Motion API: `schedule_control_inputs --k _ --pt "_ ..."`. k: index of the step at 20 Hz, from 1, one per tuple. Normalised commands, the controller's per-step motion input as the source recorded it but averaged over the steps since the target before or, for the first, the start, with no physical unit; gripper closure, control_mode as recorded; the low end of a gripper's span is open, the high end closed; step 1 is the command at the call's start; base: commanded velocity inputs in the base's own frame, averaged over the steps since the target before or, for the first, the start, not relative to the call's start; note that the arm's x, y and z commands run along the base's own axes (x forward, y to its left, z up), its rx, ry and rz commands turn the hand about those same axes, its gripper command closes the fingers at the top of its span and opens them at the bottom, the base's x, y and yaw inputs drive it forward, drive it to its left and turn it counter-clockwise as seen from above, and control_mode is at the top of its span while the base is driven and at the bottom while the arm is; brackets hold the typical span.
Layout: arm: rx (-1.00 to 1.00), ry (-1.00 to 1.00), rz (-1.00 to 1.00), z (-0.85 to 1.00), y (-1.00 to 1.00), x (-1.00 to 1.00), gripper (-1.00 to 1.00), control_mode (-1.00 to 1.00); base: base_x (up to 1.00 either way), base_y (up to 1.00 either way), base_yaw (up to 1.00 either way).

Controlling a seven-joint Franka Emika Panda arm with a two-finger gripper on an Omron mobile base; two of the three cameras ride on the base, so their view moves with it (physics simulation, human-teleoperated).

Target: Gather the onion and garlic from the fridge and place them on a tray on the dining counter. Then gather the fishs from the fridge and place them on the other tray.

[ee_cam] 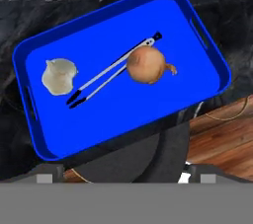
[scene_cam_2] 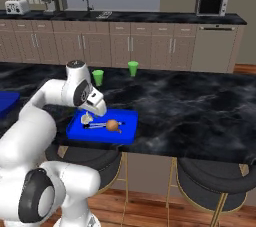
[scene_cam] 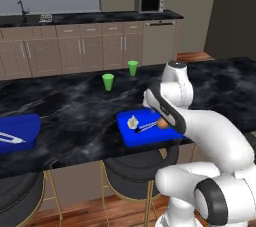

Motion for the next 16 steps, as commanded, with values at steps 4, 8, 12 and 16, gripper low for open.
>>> schedule_control_inputs --k 4,8,12,16 --pt "-0.06 -0.16 0.00 0.21 0.48 -0.86 -1.00 -1.00 0.00 0.00 0.00" --pt "-0.04 -0.20 0.01 0.22 0.27 -0.92 -1.00 -1.00 0.00 0.00 0.00" --pt "-0.03 -0.21 0.06 0.21 0.05 -0.87 -1.00 -1.00 0.00 0.00 0.00" --pt "0.00 -0.16 0.11 0.25 0.00 -0.67 -1.00 -1.00 0.00 0.00 0.00"
